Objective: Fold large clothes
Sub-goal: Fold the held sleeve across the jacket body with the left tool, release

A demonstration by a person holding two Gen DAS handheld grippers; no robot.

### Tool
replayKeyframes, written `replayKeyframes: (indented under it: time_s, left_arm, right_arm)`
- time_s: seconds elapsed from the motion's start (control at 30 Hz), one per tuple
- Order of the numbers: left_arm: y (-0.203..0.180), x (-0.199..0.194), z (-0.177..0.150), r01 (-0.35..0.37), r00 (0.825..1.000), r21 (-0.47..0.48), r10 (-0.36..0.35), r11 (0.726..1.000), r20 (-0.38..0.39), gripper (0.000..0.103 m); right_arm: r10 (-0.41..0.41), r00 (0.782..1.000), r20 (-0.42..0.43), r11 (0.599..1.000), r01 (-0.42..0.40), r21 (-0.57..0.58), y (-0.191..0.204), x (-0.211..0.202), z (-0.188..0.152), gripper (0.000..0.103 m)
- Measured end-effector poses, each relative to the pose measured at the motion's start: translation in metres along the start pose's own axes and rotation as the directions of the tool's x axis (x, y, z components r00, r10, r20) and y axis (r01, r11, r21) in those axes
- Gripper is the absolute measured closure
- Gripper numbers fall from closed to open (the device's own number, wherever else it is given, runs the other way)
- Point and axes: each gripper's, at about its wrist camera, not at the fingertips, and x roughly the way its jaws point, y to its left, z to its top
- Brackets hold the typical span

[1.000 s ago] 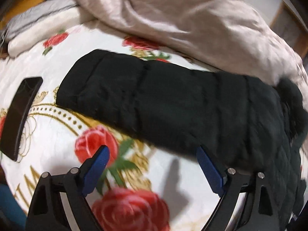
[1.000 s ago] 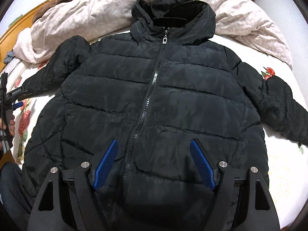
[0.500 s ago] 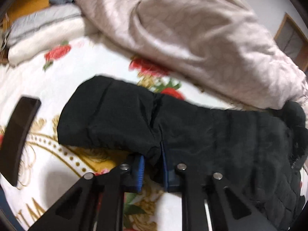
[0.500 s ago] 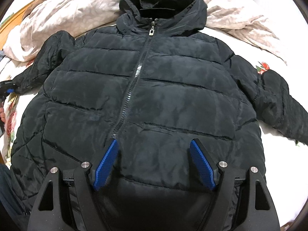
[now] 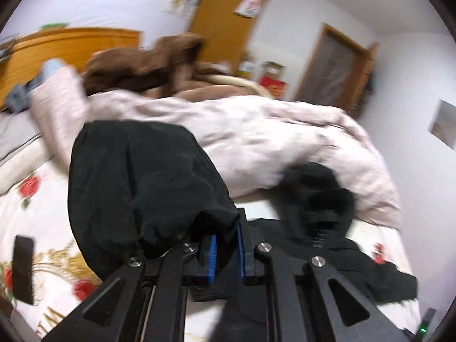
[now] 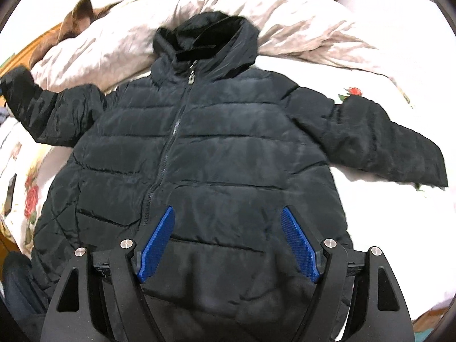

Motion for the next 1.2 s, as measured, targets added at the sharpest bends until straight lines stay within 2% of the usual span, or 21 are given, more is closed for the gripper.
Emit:
replayKeyframes:
  time_s: [0.1,0.23,0.4,0.57,0.6,0.63,0.67,0.7,0.73,0.77,0.87,0.93,0.97,1.03,1.13,1.2]
  left_arm:
    - [-0.056,0.005,0.0,0.092,0.996,0.063,-0.091,0.994,-0.024,0.091]
    - [-0.129,0.028,-0.021,0.212,0.974,0.135,-0.198,0.968,-0.109,0.091]
    - [-0.197,0.078,-0.063,0.326,0.927,0.172,-0.279,0.929,-0.25,0.091]
    - [-0.243,0.118,-0.117,0.38,0.88,0.174,-0.297,0.908,-0.37,0.09]
    - [-0.25,0.128,-0.125,0.384,0.872,0.173,-0.295,0.907,-0.39,0.087]
    - [-0.255,0.139,-0.131,0.393,0.859,0.162,-0.298,0.905,-0.416,0.079]
    - [-0.26,0.147,-0.14,0.412,0.838,0.137,-0.316,0.901,-0.444,0.066]
    - [-0.262,0.153,-0.147,0.429,0.817,0.106,-0.335,0.897,-0.469,0.059]
    - [-0.263,0.156,-0.152,0.444,0.799,0.08,-0.354,0.892,-0.486,0.045]
    - [-0.266,0.157,-0.155,0.453,0.789,0.07,-0.363,0.889,-0.496,0.035]
    - [-0.267,0.146,-0.152,0.497,0.769,0.048,-0.414,0.866,-0.487,0.029]
    - [-0.265,0.129,-0.145,0.522,0.771,0.064,-0.438,0.851,-0.463,0.029]
    - [-0.26,0.121,-0.14,0.527,0.779,0.084,-0.441,0.846,-0.445,0.029]
    - [-0.243,0.109,-0.126,0.491,0.824,0.142,-0.405,0.86,-0.397,0.029]
    - [-0.2,0.113,-0.104,0.366,0.895,0.191,-0.289,0.911,-0.34,0.029]
    - [-0.167,0.126,-0.091,0.272,0.925,0.197,-0.2,0.942,-0.323,0.029]
  right_arm:
    - [0.002,1.0,0.03,0.999,-0.003,0.04,-0.017,-0.015,-0.001,0.026]
    - [-0.007,0.999,0.049,0.997,0.003,0.081,-0.038,-0.025,-0.008,0.026]
    - [-0.028,0.999,0.03,0.989,0.024,0.144,-0.072,-0.02,-0.022,0.026]
    - [-0.048,0.999,-0.01,0.98,0.049,0.192,-0.098,-0.005,-0.032,0.026]
    - [-0.05,0.999,-0.016,0.979,0.052,0.199,-0.102,-0.003,-0.034,0.026]
    - [-0.052,0.998,-0.021,0.977,0.056,0.204,-0.105,0.0,-0.035,0.026]
    - [-0.054,0.998,-0.025,0.976,0.058,0.208,-0.108,0.002,-0.035,0.026]
    - [-0.056,0.998,-0.028,0.975,0.061,0.214,-0.111,0.005,-0.036,0.026]
    - [-0.056,0.998,-0.029,0.974,0.061,0.217,-0.113,0.006,-0.035,0.026]
    - [-0.058,0.998,-0.029,0.973,0.063,0.221,-0.114,0.008,-0.034,0.026]
    - [-0.061,0.998,-0.019,0.972,0.063,0.227,-0.116,0.009,-0.031,0.026]
    - [-0.058,0.998,-0.005,0.972,0.058,0.228,-0.115,0.009,-0.027,0.026]
    - [-0.052,0.999,0.002,0.973,0.05,0.224,-0.113,0.009,-0.024,0.026]
    - [-0.042,0.999,0.022,0.979,0.037,0.201,-0.106,0.011,-0.013,0.026]
    - [-0.016,0.999,0.048,0.985,0.008,0.174,-0.094,0.022,0.01,0.026]
    - [0.007,0.998,0.061,0.99,-0.016,0.143,-0.084,0.035,0.03,0.026]
